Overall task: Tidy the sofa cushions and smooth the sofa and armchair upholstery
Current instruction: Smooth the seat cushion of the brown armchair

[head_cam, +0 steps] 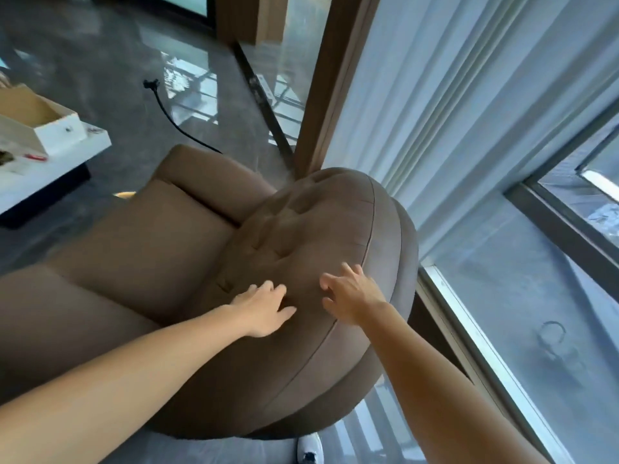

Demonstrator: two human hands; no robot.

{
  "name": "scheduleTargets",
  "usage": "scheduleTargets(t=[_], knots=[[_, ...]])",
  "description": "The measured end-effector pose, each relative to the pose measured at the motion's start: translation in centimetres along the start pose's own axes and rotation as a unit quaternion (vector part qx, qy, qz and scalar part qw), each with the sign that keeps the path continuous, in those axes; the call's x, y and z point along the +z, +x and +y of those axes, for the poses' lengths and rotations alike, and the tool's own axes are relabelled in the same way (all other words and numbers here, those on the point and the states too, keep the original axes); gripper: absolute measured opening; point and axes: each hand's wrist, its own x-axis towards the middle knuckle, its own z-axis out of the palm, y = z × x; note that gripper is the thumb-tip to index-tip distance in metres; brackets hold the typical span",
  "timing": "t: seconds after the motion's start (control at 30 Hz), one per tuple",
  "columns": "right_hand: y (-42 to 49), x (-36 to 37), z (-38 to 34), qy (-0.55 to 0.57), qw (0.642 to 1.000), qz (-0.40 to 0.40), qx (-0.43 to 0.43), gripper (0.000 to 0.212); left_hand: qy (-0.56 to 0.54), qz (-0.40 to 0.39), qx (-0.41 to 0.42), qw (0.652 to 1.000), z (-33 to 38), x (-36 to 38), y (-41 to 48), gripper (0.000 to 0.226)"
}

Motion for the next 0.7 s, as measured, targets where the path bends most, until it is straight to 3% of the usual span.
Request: scheduleTargets(t=[0.1,0.23,0.4,0.7], knots=[[3.7,-0.1,4.4,-0.064,0.992,0.068,-0.080,0.050,-0.068,0.078,-0.081,0.991,4.9,0.8,3.6,0.084],[7.4,0.3,10.0,-0.073,0.988,0.042,-0.132,0.066,-0.089,0.066,-0.183,0.977,10.1,2.4,6.1,0.129],[9.8,0.2,12.9,-0.045,0.988,-0.019,-0.150,0.081,-0.100,0.084,-0.225,0.966,11.8,4.2,7.0,0.135],[11.7,0.4,14.4,-0.054,0.983,-0.016,-0.173,0.083,-0.124,0.093,-0.223,0.962,12.5,5.2,7.7,0.130]])
